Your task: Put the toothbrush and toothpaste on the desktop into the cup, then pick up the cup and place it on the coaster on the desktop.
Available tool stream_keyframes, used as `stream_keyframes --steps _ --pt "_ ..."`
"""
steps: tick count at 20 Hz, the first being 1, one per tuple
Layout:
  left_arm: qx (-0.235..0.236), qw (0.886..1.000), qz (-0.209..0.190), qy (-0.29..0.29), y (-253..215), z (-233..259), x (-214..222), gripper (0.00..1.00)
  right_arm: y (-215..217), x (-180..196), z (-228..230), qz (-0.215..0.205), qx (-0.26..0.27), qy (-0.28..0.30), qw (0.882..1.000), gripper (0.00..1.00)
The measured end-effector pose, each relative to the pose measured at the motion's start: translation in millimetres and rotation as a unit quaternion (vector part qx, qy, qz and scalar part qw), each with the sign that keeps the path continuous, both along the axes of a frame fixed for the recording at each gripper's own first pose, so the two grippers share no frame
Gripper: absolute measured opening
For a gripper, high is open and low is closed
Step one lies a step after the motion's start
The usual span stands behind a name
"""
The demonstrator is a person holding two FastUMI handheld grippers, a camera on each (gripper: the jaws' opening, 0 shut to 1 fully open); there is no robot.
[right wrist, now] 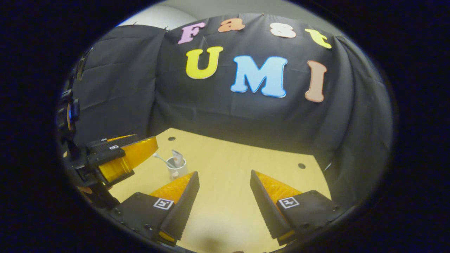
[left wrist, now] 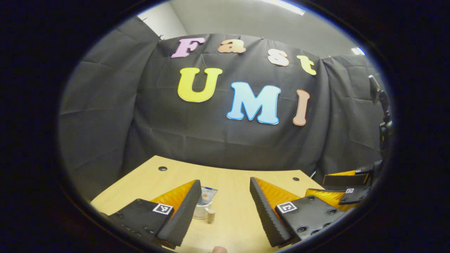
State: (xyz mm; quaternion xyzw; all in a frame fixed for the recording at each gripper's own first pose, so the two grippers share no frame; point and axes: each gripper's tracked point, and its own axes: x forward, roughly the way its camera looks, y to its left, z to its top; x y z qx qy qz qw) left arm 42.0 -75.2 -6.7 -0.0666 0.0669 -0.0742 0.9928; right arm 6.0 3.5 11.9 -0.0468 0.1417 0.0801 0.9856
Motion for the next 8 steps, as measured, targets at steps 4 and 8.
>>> stream_keyframes --steps 4,8 --pt "0.001 1.000 -0.016 -0.013 -21.5 13.5 -15.4 0.91 -18.0 -15.1 30.7 -0.039 -0.011 -0.084 0.996 0.93" --pt "0.007 0.999 -0.029 -0.020 -27.3 23.5 -22.0 0.91 -23.5 -18.7 53.4 -0.074 0.006 -0.133 0.988 0.93"
